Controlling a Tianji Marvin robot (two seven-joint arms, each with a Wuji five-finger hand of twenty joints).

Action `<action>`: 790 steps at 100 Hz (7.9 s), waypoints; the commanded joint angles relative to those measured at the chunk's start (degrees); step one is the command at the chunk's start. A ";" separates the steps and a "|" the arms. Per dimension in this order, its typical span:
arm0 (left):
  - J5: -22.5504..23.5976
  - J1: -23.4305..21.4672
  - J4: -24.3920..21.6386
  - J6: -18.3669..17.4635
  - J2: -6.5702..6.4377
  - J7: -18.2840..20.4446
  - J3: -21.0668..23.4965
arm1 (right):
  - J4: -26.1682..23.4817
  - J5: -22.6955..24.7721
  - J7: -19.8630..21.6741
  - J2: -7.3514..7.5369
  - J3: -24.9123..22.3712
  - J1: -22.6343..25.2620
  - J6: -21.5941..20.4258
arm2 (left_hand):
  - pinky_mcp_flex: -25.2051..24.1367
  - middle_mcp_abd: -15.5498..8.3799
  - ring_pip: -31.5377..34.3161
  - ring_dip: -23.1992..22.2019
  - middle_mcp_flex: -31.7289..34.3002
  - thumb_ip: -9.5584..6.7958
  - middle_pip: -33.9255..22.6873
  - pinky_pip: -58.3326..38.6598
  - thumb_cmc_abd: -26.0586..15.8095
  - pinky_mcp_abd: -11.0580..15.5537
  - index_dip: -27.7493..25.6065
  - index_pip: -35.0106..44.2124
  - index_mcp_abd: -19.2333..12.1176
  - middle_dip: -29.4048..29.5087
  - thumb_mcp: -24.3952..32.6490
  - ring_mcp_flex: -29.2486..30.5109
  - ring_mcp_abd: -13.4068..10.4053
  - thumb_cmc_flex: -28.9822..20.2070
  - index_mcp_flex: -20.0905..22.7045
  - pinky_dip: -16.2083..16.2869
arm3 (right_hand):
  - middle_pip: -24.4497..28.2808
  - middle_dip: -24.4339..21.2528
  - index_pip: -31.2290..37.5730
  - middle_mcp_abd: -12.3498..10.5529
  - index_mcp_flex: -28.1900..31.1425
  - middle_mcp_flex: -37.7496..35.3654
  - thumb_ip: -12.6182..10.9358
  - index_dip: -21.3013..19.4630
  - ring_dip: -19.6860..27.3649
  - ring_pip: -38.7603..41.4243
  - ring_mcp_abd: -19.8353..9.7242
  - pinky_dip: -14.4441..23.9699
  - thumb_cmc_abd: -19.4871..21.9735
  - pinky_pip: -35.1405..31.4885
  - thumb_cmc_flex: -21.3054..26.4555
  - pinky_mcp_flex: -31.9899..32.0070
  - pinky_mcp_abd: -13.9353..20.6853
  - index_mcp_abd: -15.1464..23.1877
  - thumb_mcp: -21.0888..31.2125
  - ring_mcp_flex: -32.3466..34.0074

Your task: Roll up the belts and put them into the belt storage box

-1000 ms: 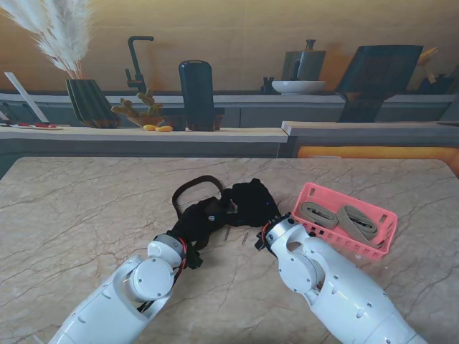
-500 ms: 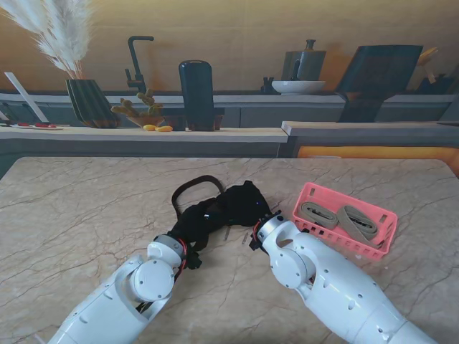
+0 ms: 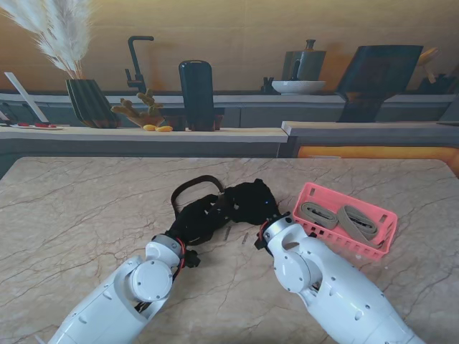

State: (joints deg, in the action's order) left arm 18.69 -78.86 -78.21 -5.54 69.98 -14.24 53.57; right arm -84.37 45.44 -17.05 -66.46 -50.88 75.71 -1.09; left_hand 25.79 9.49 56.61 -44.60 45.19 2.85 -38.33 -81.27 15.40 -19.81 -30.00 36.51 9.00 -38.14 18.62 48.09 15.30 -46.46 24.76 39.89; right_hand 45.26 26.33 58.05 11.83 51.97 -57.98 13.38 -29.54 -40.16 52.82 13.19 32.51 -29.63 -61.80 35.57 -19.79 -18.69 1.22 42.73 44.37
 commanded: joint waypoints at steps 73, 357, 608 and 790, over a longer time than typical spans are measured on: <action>-4.26 -1.64 -1.64 -1.86 -0.08 1.20 2.69 | -3.26 4.31 -5.17 0.88 -7.08 3.58 -2.21 | -7.70 0.65 -11.34 1.06 -6.38 -0.63 10.14 9.64 0.64 1.29 -3.08 -1.27 -4.74 6.97 -1.83 -8.31 -0.22 0.85 2.61 -2.64 | -1.49 -0.98 0.82 -5.30 -2.36 0.78 -2.90 -2.18 2.23 -2.32 -5.72 -0.90 3.16 0.27 3.30 -0.51 3.14 12.97 4.26 2.70; -41.29 -6.62 -10.26 5.67 -0.75 20.91 7.95 | 9.14 12.45 -17.16 2.25 -5.50 -3.10 -21.28 | -6.18 1.01 -8.47 0.52 17.43 2.34 -0.89 19.87 -11.77 3.83 -4.33 13.26 -0.77 4.75 -21.04 4.05 2.56 -26.92 12.58 -0.85 | -2.53 -4.20 -8.72 -6.58 -45.40 30.60 -5.98 -0.75 10.19 -15.73 -10.64 -1.38 -5.82 8.34 -9.25 5.89 9.85 23.83 15.97 -14.51; -14.91 -3.19 -4.38 -10.12 1.04 2.16 1.86 | 5.32 12.40 -26.43 0.14 -6.01 -1.96 -6.51 | -22.78 0.68 -45.69 23.62 -30.60 0.58 26.82 55.63 6.14 15.92 10.13 -20.59 -3.24 22.14 0.68 -34.06 -6.43 18.40 -14.21 -19.33 | -0.94 -5.66 5.53 -9.55 -7.68 -1.94 0.68 20.95 10.45 -4.79 -7.89 -9.37 5.97 -4.43 2.87 1.26 3.50 13.39 6.61 -2.07; -18.88 -0.15 -0.68 -7.20 7.73 -14.66 -2.29 | 7.18 -12.50 -9.01 -4.40 2.04 -0.24 -1.34 | 2.96 -2.51 -12.51 13.52 2.62 0.83 -3.93 18.23 -15.66 8.21 -6.27 24.76 -6.80 8.37 -16.89 1.70 -5.31 -27.51 -7.12 -11.99 | 4.92 0.01 -5.82 -1.40 2.69 -7.63 -4.80 6.29 5.32 -0.35 -2.95 -6.63 -1.79 -5.07 -14.95 -0.73 0.09 2.68 7.03 4.67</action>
State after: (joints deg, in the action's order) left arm -0.11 -78.27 -78.16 -12.28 77.70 -29.12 51.07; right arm -76.65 32.75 -26.53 -70.86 -48.60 75.07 -3.35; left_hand 26.42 8.29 37.55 -28.15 45.30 5.80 -36.64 -60.08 6.79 -10.90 -35.12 58.86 5.14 -26.91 -4.31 44.02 11.46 -65.69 16.33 27.06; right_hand 49.63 24.82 55.05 4.98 51.41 -65.72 11.48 -18.17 -33.68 50.34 8.66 24.39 -31.97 -65.21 25.19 -20.47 -17.09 6.05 51.07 47.59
